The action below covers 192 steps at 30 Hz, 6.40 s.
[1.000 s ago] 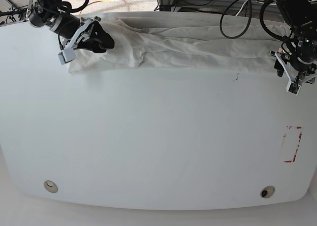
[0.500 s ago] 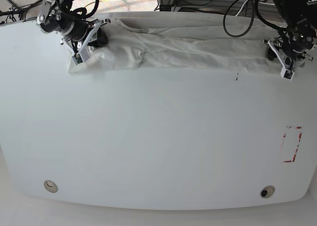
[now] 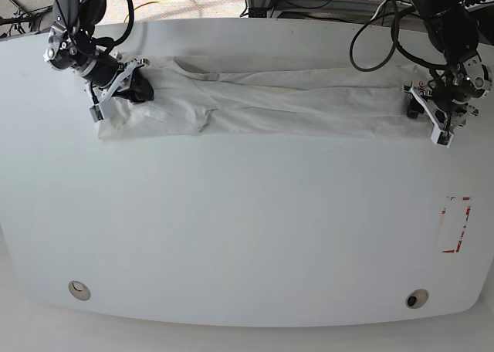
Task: Fold the T-shirt properly
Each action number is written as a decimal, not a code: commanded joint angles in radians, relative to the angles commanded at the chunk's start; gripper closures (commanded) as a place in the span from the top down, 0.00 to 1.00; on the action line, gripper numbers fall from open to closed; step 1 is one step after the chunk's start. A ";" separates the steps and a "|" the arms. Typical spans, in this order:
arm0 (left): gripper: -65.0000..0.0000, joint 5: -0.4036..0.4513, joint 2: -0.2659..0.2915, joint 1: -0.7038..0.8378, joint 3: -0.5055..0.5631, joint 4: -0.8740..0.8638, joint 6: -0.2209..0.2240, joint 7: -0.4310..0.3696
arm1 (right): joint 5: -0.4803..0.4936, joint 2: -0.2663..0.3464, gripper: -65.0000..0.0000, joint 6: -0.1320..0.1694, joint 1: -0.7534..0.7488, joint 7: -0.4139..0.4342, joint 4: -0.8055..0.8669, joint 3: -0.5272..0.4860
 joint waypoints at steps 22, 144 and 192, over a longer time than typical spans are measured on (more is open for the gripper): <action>0.64 -0.394 -0.112 -0.051 -0.170 -0.138 0.000 0.227 | 0.008 -0.009 0.14 0.000 0.003 0.000 0.026 -0.003; 0.61 -0.310 -0.048 -0.034 0.629 0.423 0.000 0.181 | 0.060 -0.147 0.13 0.000 0.037 0.006 0.167 0.002; 0.19 -0.149 0.072 -0.046 0.436 0.127 0.000 0.068 | 0.083 -0.181 0.62 0.000 0.087 -0.103 0.279 0.002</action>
